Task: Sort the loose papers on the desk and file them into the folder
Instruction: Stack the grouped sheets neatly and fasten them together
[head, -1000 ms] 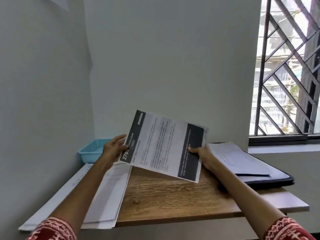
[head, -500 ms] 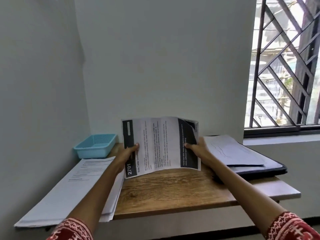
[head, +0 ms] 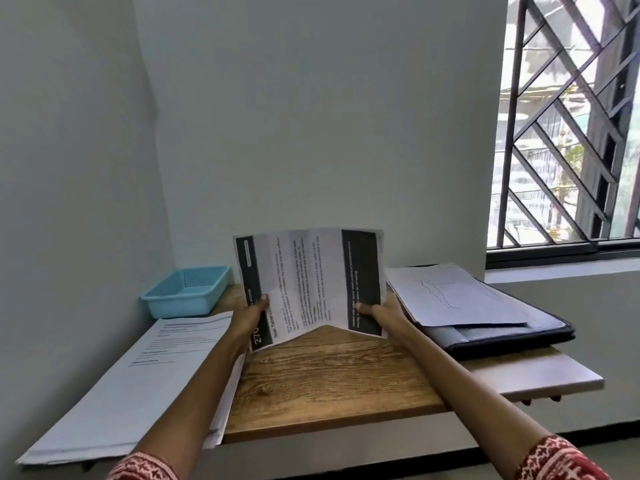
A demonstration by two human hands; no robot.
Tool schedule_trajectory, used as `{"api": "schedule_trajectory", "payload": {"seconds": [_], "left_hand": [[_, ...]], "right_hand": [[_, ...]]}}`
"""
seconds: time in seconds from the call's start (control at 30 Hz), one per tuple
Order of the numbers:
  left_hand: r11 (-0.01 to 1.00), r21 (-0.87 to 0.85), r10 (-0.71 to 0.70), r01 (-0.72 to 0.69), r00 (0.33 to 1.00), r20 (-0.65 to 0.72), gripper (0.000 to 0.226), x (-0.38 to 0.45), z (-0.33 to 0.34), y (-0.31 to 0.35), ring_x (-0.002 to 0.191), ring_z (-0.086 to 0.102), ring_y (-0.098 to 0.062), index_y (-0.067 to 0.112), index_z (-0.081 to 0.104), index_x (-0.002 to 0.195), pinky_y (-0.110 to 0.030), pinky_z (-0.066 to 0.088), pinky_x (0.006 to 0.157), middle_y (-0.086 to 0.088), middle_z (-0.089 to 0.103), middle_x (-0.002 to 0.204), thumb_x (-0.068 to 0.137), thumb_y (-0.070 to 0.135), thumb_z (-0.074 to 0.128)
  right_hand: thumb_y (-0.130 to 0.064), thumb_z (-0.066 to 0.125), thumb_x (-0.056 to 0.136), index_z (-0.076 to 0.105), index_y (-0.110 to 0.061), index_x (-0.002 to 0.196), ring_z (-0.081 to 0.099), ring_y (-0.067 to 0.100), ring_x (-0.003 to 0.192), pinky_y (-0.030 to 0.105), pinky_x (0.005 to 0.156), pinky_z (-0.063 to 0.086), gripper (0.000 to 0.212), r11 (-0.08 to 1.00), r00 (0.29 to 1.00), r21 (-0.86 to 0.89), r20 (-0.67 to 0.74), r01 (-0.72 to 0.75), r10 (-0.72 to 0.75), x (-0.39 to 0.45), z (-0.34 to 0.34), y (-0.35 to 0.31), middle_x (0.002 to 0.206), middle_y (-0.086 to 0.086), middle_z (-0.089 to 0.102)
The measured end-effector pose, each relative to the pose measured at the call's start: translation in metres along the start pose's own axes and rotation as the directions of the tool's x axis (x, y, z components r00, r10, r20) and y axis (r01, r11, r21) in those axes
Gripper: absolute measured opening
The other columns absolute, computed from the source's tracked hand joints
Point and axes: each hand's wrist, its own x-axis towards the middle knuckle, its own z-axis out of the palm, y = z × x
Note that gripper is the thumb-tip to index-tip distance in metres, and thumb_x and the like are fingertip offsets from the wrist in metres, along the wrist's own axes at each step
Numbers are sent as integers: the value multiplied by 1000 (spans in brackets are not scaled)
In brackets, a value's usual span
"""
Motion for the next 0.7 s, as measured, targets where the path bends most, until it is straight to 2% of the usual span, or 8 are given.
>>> {"api": "schedule_trajectory", "payload": {"seconds": [0.13,0.23,0.33,0.37,0.43,0.5,0.6,0.7], "left_hand": [[987,-144,-77,72,997,-26,32,11,0,13,86,59,-28,-3,50,125,-39,46,84,-22,59,120,96,10,50],[941,-295,-176,167,984,-5,29,14,8,17,77,58,-26,0,51,123,-42,44,84,-20,59,119,96,10,50],[865,-428,-264,263,963,57,22,7,32,11,85,57,-29,6,50,119,-43,43,86,-17,56,124,98,13,47],[847,-447,-287,287,955,70,25,2,43,8,92,57,-31,5,49,122,-44,43,86,-17,56,122,99,14,45],[824,-461,-328,329,941,85,30,-5,63,1,106,56,-34,1,47,125,-45,45,87,-18,57,117,100,16,43],[813,-467,-337,347,935,109,35,-10,75,-3,98,59,-35,-3,46,127,-47,47,86,-20,59,118,99,18,45],[848,-427,-299,313,949,102,27,-12,70,0,83,61,-29,-2,52,116,-45,51,79,-18,64,105,93,12,55],[943,-308,-159,122,982,-100,35,4,36,12,90,60,-30,-3,56,115,-41,52,77,-14,63,107,82,-1,66]], "right_hand": [[-8,70,83,62,-2,106,67,22,83,32,77,56,25,996,994,-23,-71,84,-85,21,-6,-18,102,17,68],[-17,71,84,65,-4,95,69,15,67,22,59,56,18,993,992,115,-124,-3,18,31,-3,-23,96,16,70],[-29,67,87,63,-13,101,66,23,98,38,85,56,22,959,981,229,136,-167,138,29,18,-25,105,9,67],[-27,67,88,62,-11,108,63,27,105,42,90,53,27,937,978,305,169,-171,123,29,29,-24,109,9,66],[-13,66,87,59,-3,116,62,33,106,44,86,53,31,878,991,462,97,-125,91,31,48,-25,116,14,65],[4,63,86,56,3,117,63,32,89,42,74,54,32,847,993,523,-20,-91,119,32,58,-30,116,16,63],[13,58,84,53,5,117,61,25,74,44,70,52,34,851,990,518,-49,-85,129,34,55,-39,106,16,61],[13,59,83,58,-2,96,63,30,80,48,78,52,20,915,998,402,-41,-35,56,35,38,-44,100,16,63]]}}
